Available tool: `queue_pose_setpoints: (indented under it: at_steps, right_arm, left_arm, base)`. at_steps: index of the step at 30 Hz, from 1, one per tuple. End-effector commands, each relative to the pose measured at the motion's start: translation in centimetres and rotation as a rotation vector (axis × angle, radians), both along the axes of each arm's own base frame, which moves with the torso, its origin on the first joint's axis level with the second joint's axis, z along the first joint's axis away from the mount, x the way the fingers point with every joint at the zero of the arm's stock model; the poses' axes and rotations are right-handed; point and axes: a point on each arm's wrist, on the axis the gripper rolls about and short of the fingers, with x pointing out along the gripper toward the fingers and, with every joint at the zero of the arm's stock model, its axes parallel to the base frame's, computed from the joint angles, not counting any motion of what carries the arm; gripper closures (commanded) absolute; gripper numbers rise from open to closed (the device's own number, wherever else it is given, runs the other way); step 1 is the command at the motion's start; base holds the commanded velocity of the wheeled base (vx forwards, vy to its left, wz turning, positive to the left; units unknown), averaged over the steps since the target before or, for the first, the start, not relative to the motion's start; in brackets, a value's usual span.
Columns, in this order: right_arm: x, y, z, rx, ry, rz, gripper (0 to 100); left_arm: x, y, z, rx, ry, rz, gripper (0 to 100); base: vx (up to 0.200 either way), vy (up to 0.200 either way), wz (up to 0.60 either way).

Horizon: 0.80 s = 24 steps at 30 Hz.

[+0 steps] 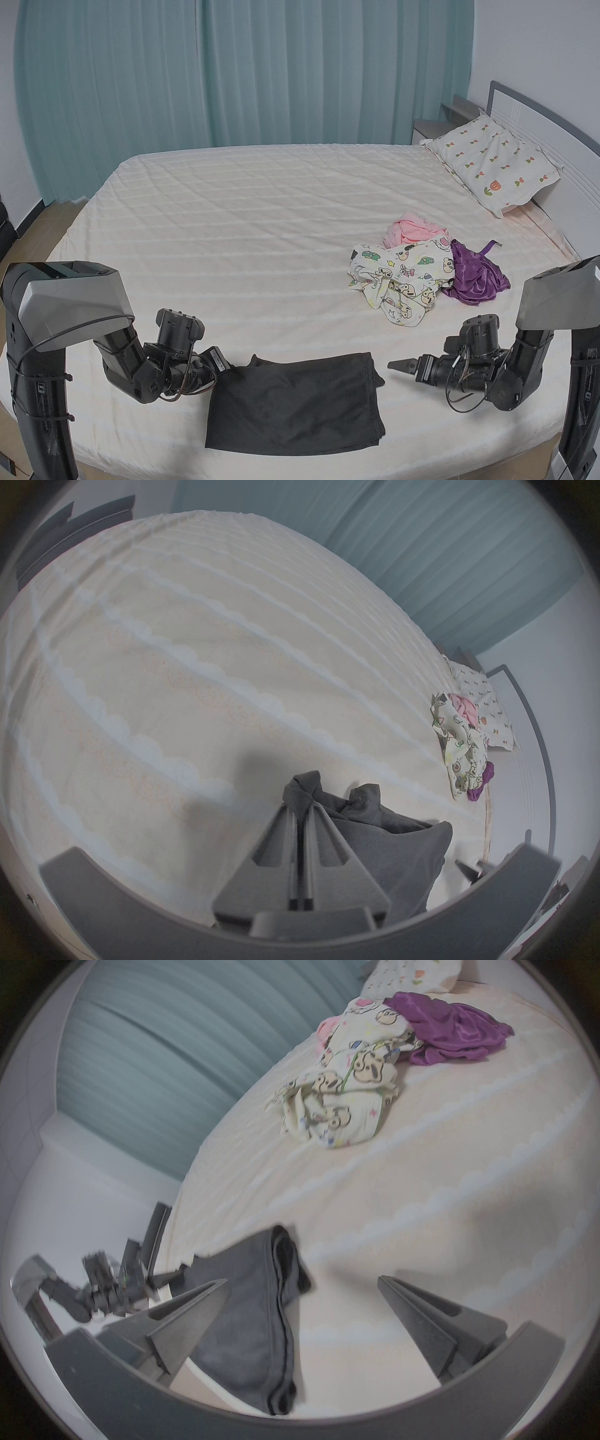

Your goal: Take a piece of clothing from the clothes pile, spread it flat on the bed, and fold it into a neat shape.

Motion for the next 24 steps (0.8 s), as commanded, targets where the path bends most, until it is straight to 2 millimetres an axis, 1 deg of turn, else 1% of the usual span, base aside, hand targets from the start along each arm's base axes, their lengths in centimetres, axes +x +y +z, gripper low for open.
queue_pose_setpoints:
  at_steps: [1,3,4,5,6,8,12,16,24]
  right_arm:
    - [-3.5,0.5,-0.9,-0.054,0.040,0.120,0]
    - [-4.3,1.0,-1.1,-0.053,0.039,0.156,0]
    - [-4.3,1.0,-1.1,-0.053,0.039,0.156,0]
    - [-5.2,1.5,-1.5,-0.059,0.042,0.189,0]
    - [-5.5,1.8,-1.6,-0.061,0.041,0.207,0]
    - [-5.9,2.3,-1.9,-0.067,0.035,0.233,0]
    - [-6.6,3.0,-1.9,-0.085,0.027,0.283,0]
    - [-7.9,4.0,-2.1,-0.119,0.024,0.373,0]
    - [-8.0,4.9,-2.7,-0.126,0.032,0.409,0]
  left_arm:
    - [0.3,0.4,-0.1,-0.008,-0.006,0.032,100]
    - [0.3,0.4,-0.2,-0.007,-0.004,0.032,100]
    - [0.3,0.4,-0.2,-0.007,-0.004,0.032,100]
    - [0.3,0.4,-0.2,-0.007,-0.003,0.032,100]
    - [0.3,0.4,-0.2,-0.007,-0.004,0.032,100]
    - [0.3,0.4,-0.2,-0.007,-0.003,0.032,100]
    - [0.3,0.4,-0.2,-0.007,-0.003,0.032,100]
    - [0.3,0.4,-0.2,-0.007,-0.003,0.032,100]
    - [0.3,0.4,-0.2,-0.007,-0.004,0.032,100]
  base:
    - [0.000,0.000,0.00]
    - [0.000,0.000,0.00]
    - [0.000,0.000,0.00]
    - [0.000,0.000,0.00]
    - [0.000,0.000,0.00]
    - [0.000,0.000,0.00]
    - [0.000,0.000,0.00]
    - [0.000,0.000,0.00]
    - [0.000,0.000,0.00]
